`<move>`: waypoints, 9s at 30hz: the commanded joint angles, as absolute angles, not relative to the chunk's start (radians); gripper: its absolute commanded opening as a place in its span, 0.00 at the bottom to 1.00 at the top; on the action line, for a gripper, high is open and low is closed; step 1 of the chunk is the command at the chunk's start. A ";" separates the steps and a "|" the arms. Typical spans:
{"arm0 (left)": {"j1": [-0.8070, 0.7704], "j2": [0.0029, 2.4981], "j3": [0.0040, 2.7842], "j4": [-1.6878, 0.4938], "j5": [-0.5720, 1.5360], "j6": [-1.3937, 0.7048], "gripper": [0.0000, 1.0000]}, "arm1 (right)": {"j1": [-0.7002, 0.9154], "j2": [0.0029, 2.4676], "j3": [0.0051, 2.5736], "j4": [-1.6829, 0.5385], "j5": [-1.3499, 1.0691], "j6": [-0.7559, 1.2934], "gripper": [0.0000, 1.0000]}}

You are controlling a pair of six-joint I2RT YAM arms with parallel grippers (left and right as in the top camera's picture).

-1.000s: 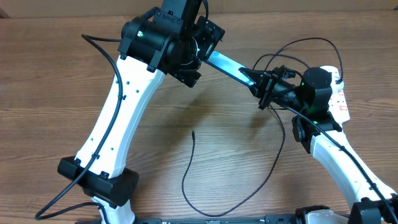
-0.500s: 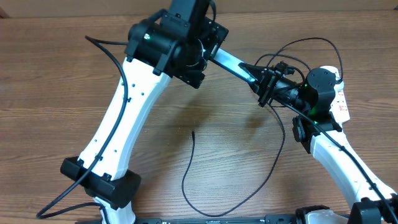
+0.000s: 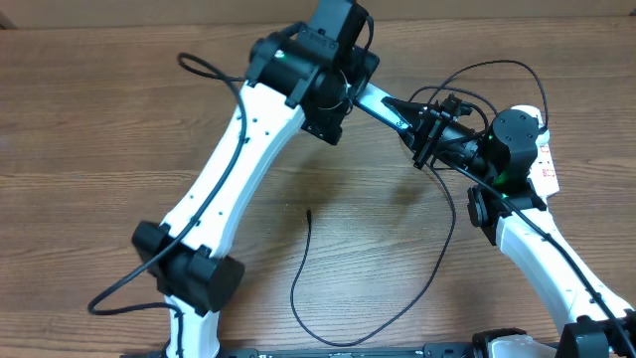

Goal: Plug charger to phone and switch on socket

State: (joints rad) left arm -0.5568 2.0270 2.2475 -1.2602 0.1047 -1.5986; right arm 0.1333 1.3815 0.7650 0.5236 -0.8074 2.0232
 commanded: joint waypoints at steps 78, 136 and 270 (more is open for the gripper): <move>-0.516 2.037 2.245 -0.960 0.199 -1.444 0.26 | 0.135 1.373 0.787 0.628 -0.619 2.162 0.04; -0.317 2.037 2.245 -1.001 0.452 -1.157 0.04 | 0.135 1.373 0.787 0.638 -0.701 1.831 1.00; 0.080 2.038 2.245 -1.357 0.888 0.010 0.04 | 0.842 2.104 1.441 -0.898 -0.010 0.721 0.04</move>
